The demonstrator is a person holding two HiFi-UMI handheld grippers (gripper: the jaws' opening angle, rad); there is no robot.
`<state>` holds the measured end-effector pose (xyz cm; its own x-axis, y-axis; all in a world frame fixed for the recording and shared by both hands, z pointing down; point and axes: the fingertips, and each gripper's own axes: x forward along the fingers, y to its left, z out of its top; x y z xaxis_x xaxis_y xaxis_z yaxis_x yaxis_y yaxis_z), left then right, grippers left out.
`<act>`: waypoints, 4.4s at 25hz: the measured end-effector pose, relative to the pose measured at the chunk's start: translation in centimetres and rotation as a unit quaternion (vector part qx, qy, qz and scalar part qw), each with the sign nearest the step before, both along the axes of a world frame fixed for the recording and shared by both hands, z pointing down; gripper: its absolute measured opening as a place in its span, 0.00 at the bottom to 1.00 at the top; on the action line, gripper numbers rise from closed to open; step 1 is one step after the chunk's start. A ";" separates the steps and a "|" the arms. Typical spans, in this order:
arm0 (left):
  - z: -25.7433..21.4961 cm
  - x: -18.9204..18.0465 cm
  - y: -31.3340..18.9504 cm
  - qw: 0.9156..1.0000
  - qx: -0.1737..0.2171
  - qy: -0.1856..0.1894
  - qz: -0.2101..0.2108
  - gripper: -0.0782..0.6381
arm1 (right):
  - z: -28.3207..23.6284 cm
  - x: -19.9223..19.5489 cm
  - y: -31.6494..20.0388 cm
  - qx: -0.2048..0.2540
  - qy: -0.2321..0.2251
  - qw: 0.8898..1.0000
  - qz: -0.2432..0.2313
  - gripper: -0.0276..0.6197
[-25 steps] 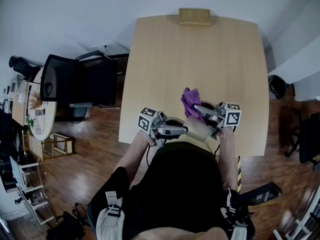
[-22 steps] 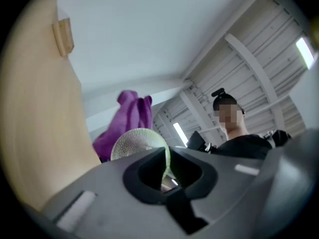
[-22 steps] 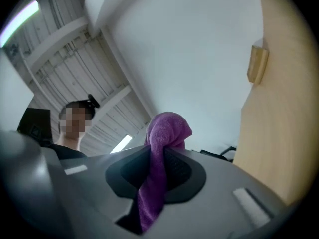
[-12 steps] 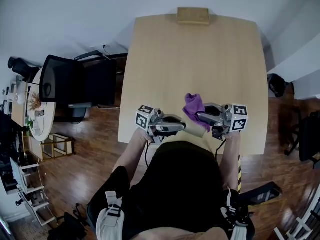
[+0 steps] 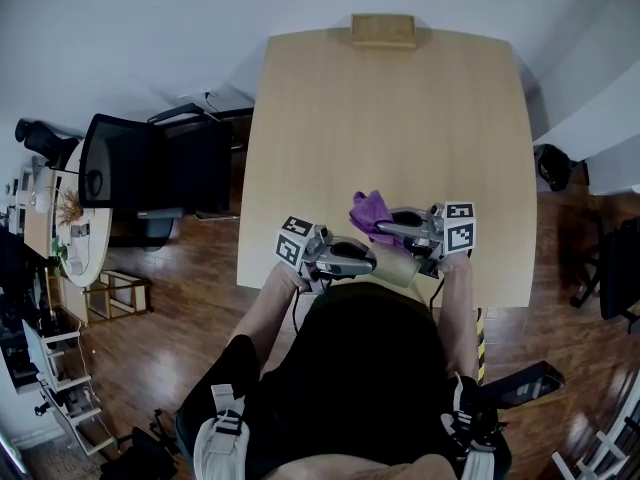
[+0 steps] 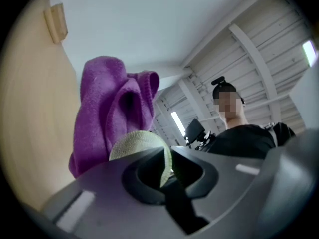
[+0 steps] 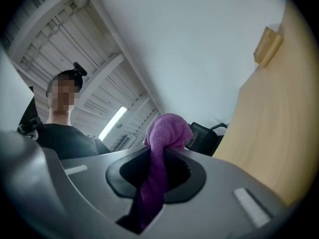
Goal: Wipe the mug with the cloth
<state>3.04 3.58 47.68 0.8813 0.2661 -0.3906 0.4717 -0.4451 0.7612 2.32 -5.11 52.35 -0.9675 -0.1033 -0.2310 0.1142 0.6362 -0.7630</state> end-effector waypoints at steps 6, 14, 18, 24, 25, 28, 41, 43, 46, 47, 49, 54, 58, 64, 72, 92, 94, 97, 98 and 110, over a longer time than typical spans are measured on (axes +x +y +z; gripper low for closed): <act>-1.8 -4.0 -6.2 0.982 -0.049 0.092 -0.155 0.17 | 0.4 6.4 -4.6 -0.028 -0.012 0.982 0.186 0.14; -2.3 -6.9 -9.9 0.969 -0.031 0.085 -0.231 0.17 | -9.1 5.1 -2.1 0.133 -0.039 0.974 0.179 0.14; -2.9 -6.5 -8.8 0.971 -0.017 0.095 -0.218 0.18 | -6.2 4.2 -3.5 0.101 0.012 0.974 0.201 0.14; -1.4 -8.3 -10.1 0.961 -0.041 0.079 -0.261 0.17 | -3.7 6.0 -5.2 0.064 0.070 0.959 0.266 0.14; -1.4 -8.5 -10.4 0.959 -0.043 0.080 -0.267 0.17 | -4.8 6.4 -5.1 0.069 0.042 0.960 0.269 0.14; -1.3 -8.6 -11.2 0.956 -0.047 0.080 -0.278 0.17 | -8.4 6.4 -3.9 0.108 -0.025 0.962 0.249 0.14; -1.2 -8.2 -10.8 0.958 -0.043 0.080 -0.274 0.17 | -2.2 7.1 -6.0 0.051 0.102 0.946 0.305 0.14; -0.9 -8.2 -11.1 0.957 -0.044 0.078 -0.278 0.17 | -5.2 7.1 -5.3 0.077 0.041 0.953 0.292 0.14; -0.9 -7.6 -11.2 0.958 -0.042 0.078 -0.273 0.17 | -7.2 5.5 -4.0 0.109 0.000 0.963 0.245 0.14; -1.0 -7.3 -11.1 0.959 -0.040 0.080 -0.268 0.17 | -6.6 5.0 -4.1 0.104 0.009 0.966 0.237 0.14; -1.0 -6.7 -10.8 0.962 -0.034 0.075 -0.260 0.18 | -3.2 4.6 -5.0 0.062 0.061 0.966 0.244 0.14; 0.9 -7.3 -12.2 0.954 -0.061 0.073 -0.283 0.17 | 4.0 8.5 -7.4 -0.063 0.135 0.937 0.315 0.14; 2.7 -7.6 -13.3 0.950 -0.070 0.049 -0.300 0.17 | 4.4 10.0 -8.5 -0.104 0.081 0.929 0.345 0.14; 4.2 -6.4 -13.6 0.952 -0.085 0.028 -0.293 0.17 | 3.5 10.0 -8.7 -0.116 0.030 0.929 0.350 0.14; 5.2 -6.5 -14.6 0.946 -0.087 0.015 -0.313 0.17 | 5.1 9.6 -10.1 -0.138 0.030 0.929 0.342 0.14; 4.6 -4.9 -13.7 0.955 -0.058 0.009 -0.292 0.17 | 0.5 6.2 -8.2 -0.046 0.002 0.964 0.262 0.14; 4.2 -4.6 -13.2 0.958 -0.048 0.009 -0.284 0.18 | 1.9 5.9 -8.4 -0.050 0.040 0.961 0.269 0.14; 5.0 -4.8 -13.6 0.955 -0.043 -0.016 -0.295 0.17 | 4.5 6.9 -9.0 -0.063 0.120 0.945 0.298 0.14; 5.2 -5.1 -14.0 0.952 -0.047 -0.019 -0.303 0.17 | 4.2 7.4 -9.0 -0.062 0.116 0.943 0.305 0.14; 3.2 -4.8 -13.7 0.956 -0.029 0.010 -0.293 0.18 | 5.8 7.2 -8.8 -0.088 0.119 0.943 0.299 0.14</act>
<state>-1.74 -10.14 50.90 0.8641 -0.2936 -0.4089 0.1696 -0.5950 0.7856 9.49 -13.93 58.11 -0.7462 -0.6632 0.0574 -0.4125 0.3929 -0.8219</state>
